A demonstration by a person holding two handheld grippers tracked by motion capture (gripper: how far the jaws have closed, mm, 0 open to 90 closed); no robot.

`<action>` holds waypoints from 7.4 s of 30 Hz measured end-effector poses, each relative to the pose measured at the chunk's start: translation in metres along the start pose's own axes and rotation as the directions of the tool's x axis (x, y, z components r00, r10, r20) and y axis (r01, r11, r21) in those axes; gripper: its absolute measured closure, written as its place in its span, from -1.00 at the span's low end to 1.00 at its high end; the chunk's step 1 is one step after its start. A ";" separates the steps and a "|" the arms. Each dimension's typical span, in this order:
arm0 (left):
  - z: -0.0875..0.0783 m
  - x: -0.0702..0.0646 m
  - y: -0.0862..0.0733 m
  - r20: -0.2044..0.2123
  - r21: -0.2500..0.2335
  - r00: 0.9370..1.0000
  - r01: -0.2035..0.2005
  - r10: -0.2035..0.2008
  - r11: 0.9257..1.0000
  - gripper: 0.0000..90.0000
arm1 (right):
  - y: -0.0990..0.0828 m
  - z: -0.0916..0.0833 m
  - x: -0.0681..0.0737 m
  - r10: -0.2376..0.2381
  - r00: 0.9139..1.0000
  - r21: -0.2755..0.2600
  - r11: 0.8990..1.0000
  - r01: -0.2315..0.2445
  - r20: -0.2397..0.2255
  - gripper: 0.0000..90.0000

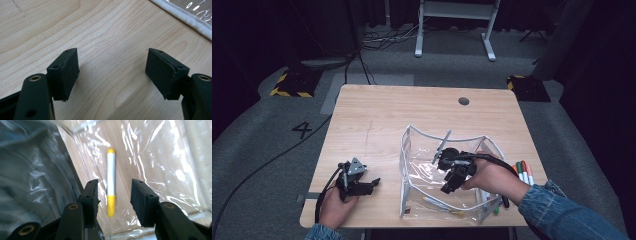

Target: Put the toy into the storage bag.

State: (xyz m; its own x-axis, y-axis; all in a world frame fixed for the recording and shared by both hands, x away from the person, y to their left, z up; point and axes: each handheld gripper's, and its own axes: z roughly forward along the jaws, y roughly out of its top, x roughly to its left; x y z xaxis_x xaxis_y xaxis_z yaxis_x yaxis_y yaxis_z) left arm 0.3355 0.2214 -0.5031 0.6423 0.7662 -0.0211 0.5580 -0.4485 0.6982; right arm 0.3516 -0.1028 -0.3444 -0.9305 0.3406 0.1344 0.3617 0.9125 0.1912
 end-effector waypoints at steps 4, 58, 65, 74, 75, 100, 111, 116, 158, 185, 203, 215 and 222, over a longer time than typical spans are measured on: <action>0.000 0.000 0.000 0.000 0.000 1.000 0.000 0.000 1.000 -0.40 | -0.015 -0.031 0.007 -0.005 0.999 -0.095 0.995 0.010 0.054 0.29; 0.000 0.000 0.000 0.002 -0.001 1.000 0.003 -0.003 1.000 -0.41 | -0.295 0.038 -0.151 0.746 0.634 -0.253 0.666 -0.702 0.203 0.54; 0.000 0.000 0.000 0.000 -0.001 1.000 0.008 -0.008 1.000 -0.41 | -0.295 0.040 -0.157 0.787 0.578 -0.267 0.616 -0.741 0.214 0.70; 0.000 0.000 0.000 0.000 -0.001 1.000 0.006 -0.006 1.000 -0.41 | -0.287 -0.012 -0.135 0.759 0.629 -0.371 0.640 -0.673 0.167 0.70; 0.000 0.000 0.000 0.000 -0.001 1.000 0.006 -0.006 1.000 -0.41 | -0.284 -0.019 -0.130 0.750 0.641 -0.382 0.648 -0.659 0.165 0.70; 0.000 0.000 0.000 -0.001 0.000 1.000 0.002 -0.002 1.000 -0.41 | -0.168 -0.129 -0.023 0.399 0.904 -0.487 0.826 -0.284 0.151 0.69; 0.000 0.000 0.000 -0.001 0.000 1.000 0.000 0.000 1.000 -0.41 | -0.083 -0.119 0.015 0.154 0.980 -0.397 0.913 -0.093 0.126 0.69; 0.000 0.000 0.000 -0.001 0.000 1.000 0.001 -0.001 1.000 -0.41 | -0.052 -0.100 0.024 0.070 0.990 -0.335 0.942 -0.026 0.119 0.69; 0.000 0.000 0.000 -0.002 0.001 1.000 0.002 -0.002 1.000 -0.42 | 0.019 0.044 0.018 -0.005 0.999 0.094 0.996 0.009 -0.042 0.69; 0.000 -0.001 0.000 -0.004 0.003 1.000 0.002 -0.002 1.000 -0.42 | 0.019 0.052 0.004 0.070 0.994 0.152 0.987 -0.056 -0.086 0.39; 0.000 -0.001 0.000 -0.004 0.000 1.000 0.003 -0.003 1.000 -0.43 | -0.039 -0.063 -0.001 0.149 0.988 -0.249 0.959 -0.135 0.037 0.29; 0.000 -0.001 0.000 -0.001 0.002 1.000 0.009 -0.009 1.000 -0.43 | -0.134 -0.115 -0.032 0.346 0.932 -0.444 0.855 -0.268 0.104 0.27; 0.000 -0.001 0.000 -0.001 0.002 1.000 0.008 -0.008 1.000 -0.43 | -0.185 -0.120 -0.059 0.488 0.863 -0.507 0.781 -0.364 0.130 0.26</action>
State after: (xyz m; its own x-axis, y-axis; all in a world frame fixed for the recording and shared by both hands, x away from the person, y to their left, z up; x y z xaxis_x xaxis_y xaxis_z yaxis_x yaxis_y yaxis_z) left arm 0.3346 0.2209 -0.5032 0.6371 0.7703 -0.0264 0.5646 -0.4432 0.6963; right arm 0.3468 -0.3192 -0.2711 -0.6345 0.7685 0.0826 0.6506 0.4734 0.5938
